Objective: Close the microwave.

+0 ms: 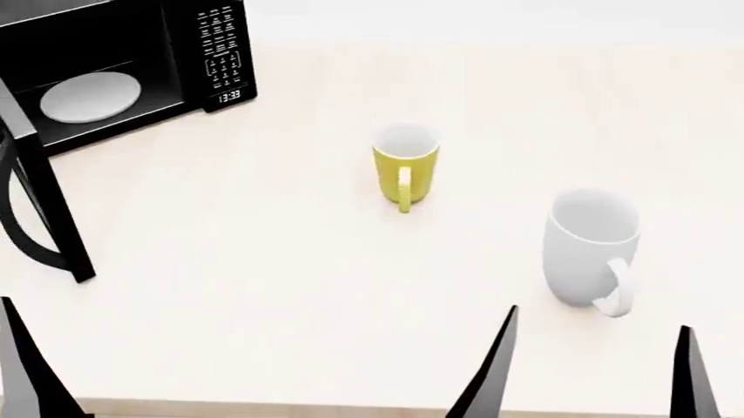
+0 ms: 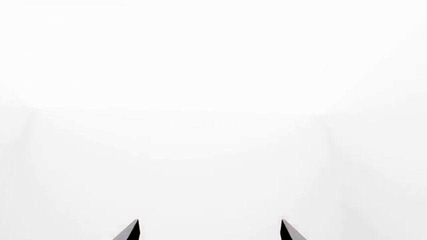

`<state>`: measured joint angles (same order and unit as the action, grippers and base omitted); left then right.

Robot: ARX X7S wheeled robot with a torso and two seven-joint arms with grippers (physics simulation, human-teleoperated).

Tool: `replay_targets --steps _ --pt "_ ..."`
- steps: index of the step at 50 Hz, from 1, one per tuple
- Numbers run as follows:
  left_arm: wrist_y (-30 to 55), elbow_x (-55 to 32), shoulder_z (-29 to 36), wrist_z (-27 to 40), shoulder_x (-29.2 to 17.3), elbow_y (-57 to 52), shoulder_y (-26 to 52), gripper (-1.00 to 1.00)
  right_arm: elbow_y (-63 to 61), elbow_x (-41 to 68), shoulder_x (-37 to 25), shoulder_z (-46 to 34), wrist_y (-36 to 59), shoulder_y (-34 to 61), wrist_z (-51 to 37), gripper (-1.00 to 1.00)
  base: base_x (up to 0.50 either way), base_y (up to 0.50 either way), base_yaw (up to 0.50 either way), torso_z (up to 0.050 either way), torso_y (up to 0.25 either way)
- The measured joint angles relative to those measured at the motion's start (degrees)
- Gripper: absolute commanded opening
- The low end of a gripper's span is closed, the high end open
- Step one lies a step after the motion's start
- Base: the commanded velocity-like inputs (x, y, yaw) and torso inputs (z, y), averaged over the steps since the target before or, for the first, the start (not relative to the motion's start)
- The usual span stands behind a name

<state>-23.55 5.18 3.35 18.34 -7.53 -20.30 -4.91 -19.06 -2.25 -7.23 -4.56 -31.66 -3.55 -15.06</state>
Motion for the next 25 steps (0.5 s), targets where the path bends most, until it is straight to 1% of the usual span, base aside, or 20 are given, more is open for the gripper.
replay_targets --steps 25 --pt "0.1 -0.5 1.3 1.7 -1.4 0.4 0.1 1.00 0.7 -0.5 -1.5 -1.5 -0.7 0.0 -1.6 1.00 0.00 0.50 0.00 0.000 0.000"
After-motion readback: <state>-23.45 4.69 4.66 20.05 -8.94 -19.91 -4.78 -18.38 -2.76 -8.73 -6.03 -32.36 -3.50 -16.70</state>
